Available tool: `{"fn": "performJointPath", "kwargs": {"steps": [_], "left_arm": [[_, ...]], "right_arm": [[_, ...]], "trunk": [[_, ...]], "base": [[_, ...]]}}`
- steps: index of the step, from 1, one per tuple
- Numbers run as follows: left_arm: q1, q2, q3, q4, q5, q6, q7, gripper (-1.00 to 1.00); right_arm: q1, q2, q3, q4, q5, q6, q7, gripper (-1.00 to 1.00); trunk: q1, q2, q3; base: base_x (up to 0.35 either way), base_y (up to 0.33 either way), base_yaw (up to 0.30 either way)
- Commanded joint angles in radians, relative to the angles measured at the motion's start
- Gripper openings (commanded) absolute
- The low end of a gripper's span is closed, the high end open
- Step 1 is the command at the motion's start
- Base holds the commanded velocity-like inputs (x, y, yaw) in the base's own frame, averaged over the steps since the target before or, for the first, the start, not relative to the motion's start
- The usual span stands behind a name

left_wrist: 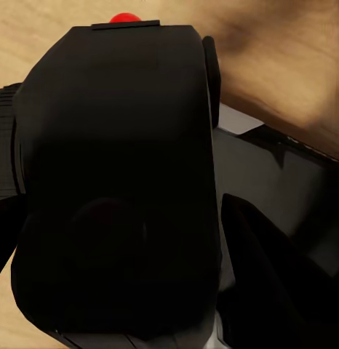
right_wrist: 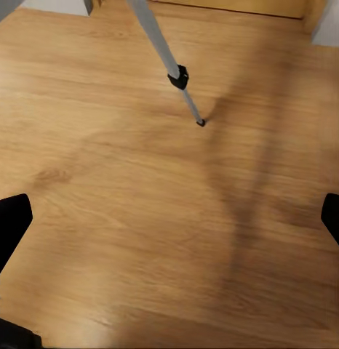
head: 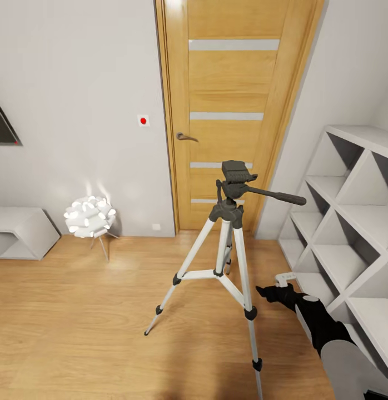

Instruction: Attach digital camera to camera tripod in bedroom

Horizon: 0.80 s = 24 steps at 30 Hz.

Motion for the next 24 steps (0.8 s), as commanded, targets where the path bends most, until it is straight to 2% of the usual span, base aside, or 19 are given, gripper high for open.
{"fn": "performJointPath", "kwargs": {"steps": [1,7,22,24], "left_arm": [[-0.001,0.000,-0.009,-0.001,0.005,-0.002,0.005,-1.00],[0.000,0.000,-0.010,-0.002,0.005,-0.002,0.005,-1.00],[0.000,0.000,-0.010,-0.002,0.005,-0.003,0.004,-1.00],[-0.001,0.001,-0.010,-0.002,0.005,-0.003,0.004,-1.00]], "right_arm": [[-0.001,-0.002,-0.006,-0.002,0.003,0.004,0.007,1.00],[-0.001,-0.018,-0.005,-0.022,-0.003,0.003,0.036,1.00],[-0.001,-0.102,-0.005,-0.047,0.003,0.002,0.120,1.00],[-0.001,-0.108,-0.005,-0.047,0.005,0.001,0.131,1.00]], "trunk": [[0.000,-0.001,-0.001],[0.000,-0.001,-0.001],[0.000,-0.001,-0.001],[0.000,-0.001,-0.001]], "base": [[0.000,0.000,0.000],[0.000,0.000,0.000],[0.000,0.000,0.000],[0.000,0.000,0.000]]}}
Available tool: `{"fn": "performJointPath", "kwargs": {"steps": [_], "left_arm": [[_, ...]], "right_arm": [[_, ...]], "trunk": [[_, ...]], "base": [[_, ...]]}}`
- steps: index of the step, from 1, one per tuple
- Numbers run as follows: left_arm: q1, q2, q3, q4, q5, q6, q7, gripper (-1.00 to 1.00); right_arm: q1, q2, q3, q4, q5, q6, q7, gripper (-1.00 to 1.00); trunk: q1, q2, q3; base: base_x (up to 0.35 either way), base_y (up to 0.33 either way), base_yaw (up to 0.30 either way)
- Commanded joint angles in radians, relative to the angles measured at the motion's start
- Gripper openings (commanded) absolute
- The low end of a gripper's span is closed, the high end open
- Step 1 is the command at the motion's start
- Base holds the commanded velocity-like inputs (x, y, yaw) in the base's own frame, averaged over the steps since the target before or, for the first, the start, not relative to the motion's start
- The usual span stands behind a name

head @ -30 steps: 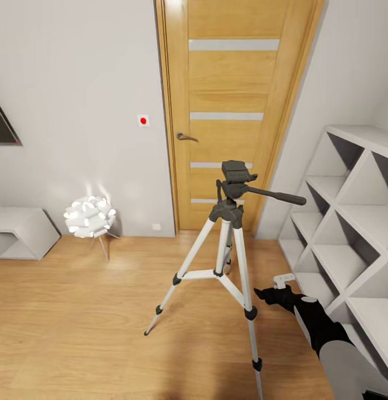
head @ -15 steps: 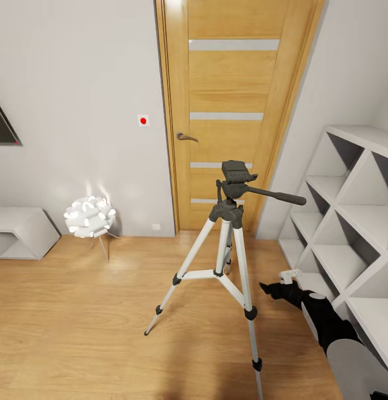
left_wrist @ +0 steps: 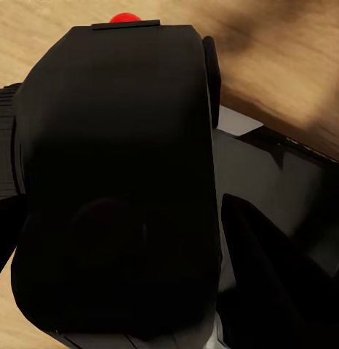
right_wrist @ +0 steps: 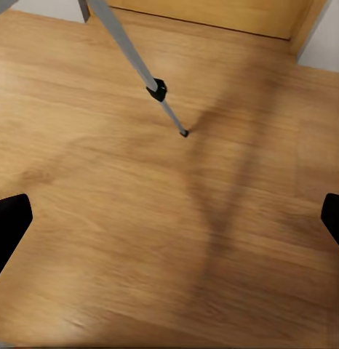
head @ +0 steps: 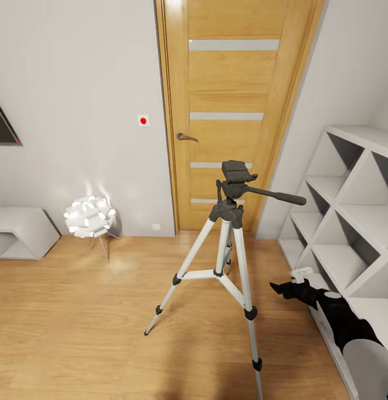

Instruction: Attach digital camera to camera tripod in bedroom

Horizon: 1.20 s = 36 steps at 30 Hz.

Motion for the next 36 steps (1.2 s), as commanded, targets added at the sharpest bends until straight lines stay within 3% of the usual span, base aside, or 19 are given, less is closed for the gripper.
{"fn": "performJointPath", "kwargs": {"steps": [1,5,6,17,25,36], "left_arm": [[0.000,0.000,-0.008,0.000,0.005,-0.002,0.005,-1.00],[0.000,-0.001,-0.008,0.000,0.005,-0.002,0.005,-1.00],[0.000,-0.001,-0.008,-0.001,0.005,-0.002,0.005,-1.00],[0.000,-0.001,-0.008,0.000,0.005,-0.002,0.005,-1.00],[0.000,-0.001,-0.008,-0.001,0.005,-0.001,0.005,-1.00],[0.000,-0.001,-0.008,-0.001,0.005,-0.001,0.005,-1.00]], "right_arm": [[-0.001,0.000,-0.005,0.000,0.008,0.004,0.014,1.00],[-0.001,0.005,0.000,0.002,0.008,0.005,0.036,1.00],[-0.001,0.007,0.000,0.002,0.008,0.005,0.349,1.00],[-0.001,0.018,0.005,0.009,0.006,0.008,0.362,1.00],[-0.001,0.056,0.075,0.018,0.022,0.011,0.381,1.00],[-0.001,0.075,0.084,0.036,0.023,0.011,0.384,1.00]], "trunk": [[0.000,-0.001,-0.001],[0.000,-0.001,-0.001],[0.000,-0.001,-0.001],[0.000,-0.001,-0.001],[0.000,-0.001,-0.001],[0.000,-0.001,-0.001]], "base": [[0.000,0.000,0.000],[0.000,0.000,0.000],[0.000,0.000,0.000],[0.000,0.000,0.000],[0.000,0.000,0.000],[0.000,0.000,0.000]]}}
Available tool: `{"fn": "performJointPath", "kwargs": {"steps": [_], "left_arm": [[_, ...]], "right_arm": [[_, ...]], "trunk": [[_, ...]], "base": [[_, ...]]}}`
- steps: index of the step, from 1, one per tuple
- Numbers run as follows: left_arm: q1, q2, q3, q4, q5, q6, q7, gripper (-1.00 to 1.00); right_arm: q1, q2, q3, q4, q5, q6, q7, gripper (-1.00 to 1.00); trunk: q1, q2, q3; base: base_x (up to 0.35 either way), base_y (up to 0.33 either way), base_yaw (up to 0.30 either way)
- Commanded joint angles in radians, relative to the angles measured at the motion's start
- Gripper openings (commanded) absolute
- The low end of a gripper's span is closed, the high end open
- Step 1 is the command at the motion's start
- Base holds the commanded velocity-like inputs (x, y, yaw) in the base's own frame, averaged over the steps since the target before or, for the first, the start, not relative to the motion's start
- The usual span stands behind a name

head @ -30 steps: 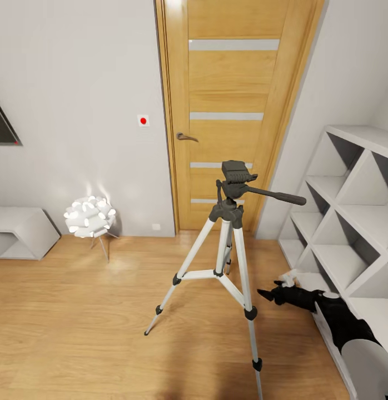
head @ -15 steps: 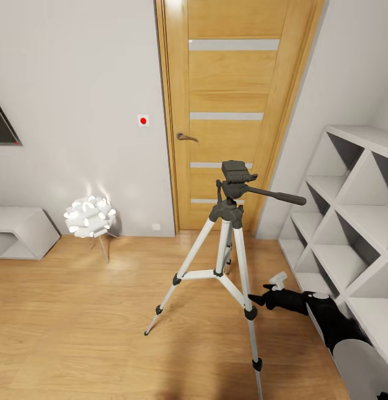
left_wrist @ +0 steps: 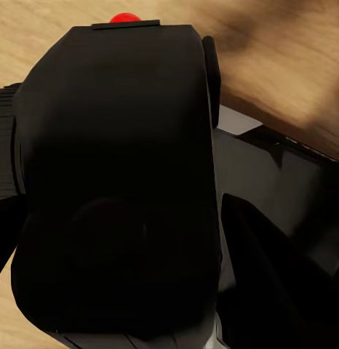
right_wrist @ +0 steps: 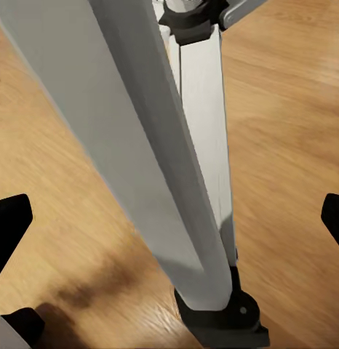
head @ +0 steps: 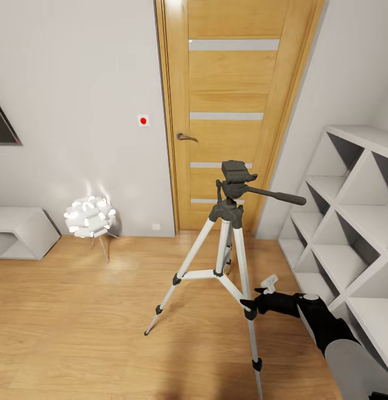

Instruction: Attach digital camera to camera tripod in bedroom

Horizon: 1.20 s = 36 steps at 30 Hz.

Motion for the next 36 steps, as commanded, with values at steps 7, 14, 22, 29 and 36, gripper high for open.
{"fn": "performJointPath", "kwargs": {"steps": [7,14,22,29,36], "left_arm": [[0.000,0.000,-0.009,0.000,0.005,-0.002,0.005,-1.00],[0.000,-0.001,-0.009,0.000,0.004,-0.002,0.005,-1.00],[0.000,-0.002,-0.009,0.000,0.004,-0.002,0.005,-1.00],[0.000,-0.001,-0.008,0.000,0.004,-0.002,0.005,-1.00],[0.000,-0.002,-0.008,-0.002,0.004,-0.002,0.004,-1.00]], "right_arm": [[-0.001,0.012,-0.018,-0.001,-0.004,0.014,-0.002,1.00],[-0.001,0.059,-0.022,-0.046,-0.004,0.091,-0.006,1.00],[-0.001,0.095,-0.023,-0.202,-0.003,0.195,-0.026,1.00],[-0.001,0.105,-0.022,-0.243,-0.003,0.230,-0.029,1.00],[-0.001,0.107,-0.023,-0.344,-0.003,0.292,-0.029,1.00]], "trunk": [[0.000,-0.001,-0.001],[0.000,-0.001,-0.001],[0.000,-0.001,-0.001],[0.000,-0.001,-0.001],[0.000,-0.001,-0.001]], "base": [[0.000,0.000,0.000],[0.000,0.000,0.000],[0.000,0.000,0.000],[0.000,0.000,0.000],[0.000,0.000,0.000]]}}
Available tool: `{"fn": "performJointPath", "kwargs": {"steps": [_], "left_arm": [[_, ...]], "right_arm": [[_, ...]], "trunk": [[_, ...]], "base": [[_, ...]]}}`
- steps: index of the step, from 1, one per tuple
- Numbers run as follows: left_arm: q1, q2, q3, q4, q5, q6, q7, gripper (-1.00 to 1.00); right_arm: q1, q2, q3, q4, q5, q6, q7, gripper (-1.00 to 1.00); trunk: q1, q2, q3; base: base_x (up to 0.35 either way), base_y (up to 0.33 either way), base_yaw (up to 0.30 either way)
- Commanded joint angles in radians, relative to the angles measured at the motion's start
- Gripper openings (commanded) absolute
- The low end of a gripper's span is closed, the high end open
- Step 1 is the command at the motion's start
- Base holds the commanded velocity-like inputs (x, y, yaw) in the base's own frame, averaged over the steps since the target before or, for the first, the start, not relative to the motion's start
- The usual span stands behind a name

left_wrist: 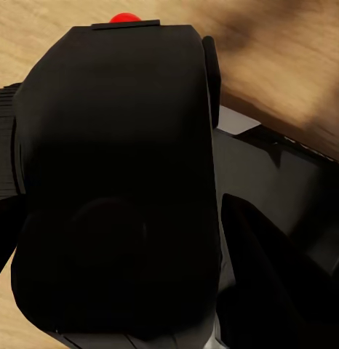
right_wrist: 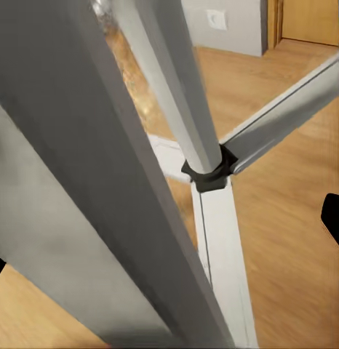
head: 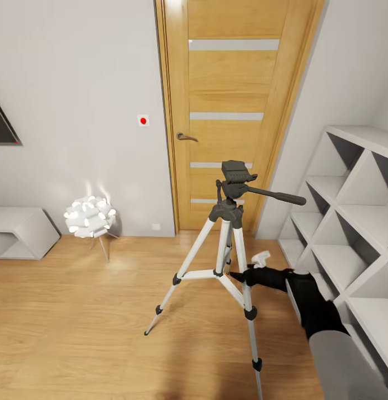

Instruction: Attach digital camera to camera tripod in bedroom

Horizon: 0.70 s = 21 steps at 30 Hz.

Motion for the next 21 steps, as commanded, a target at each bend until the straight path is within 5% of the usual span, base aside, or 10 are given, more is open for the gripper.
{"fn": "performJointPath", "kwargs": {"steps": [1,8,21], "left_arm": [[0.000,0.000,-0.008,0.000,0.004,-0.002,0.005,-1.00],[0.000,0.001,-0.008,-0.001,0.005,-0.002,0.005,-1.00],[-0.001,0.001,-0.008,-0.001,0.004,-0.002,0.005,-1.00]], "right_arm": [[-0.001,0.003,-0.002,-0.022,0.007,0.021,0.007,1.00],[-0.001,0.033,-0.001,-0.187,0.008,0.126,0.006,1.00],[-0.001,0.046,0.007,-0.225,0.008,0.162,-0.063,1.00]], "trunk": [[0.000,-0.001,-0.001],[0.000,-0.001,-0.001],[0.000,-0.001,-0.001]], "base": [[0.000,0.000,0.000],[0.000,0.000,0.000],[0.000,0.000,0.000]]}}
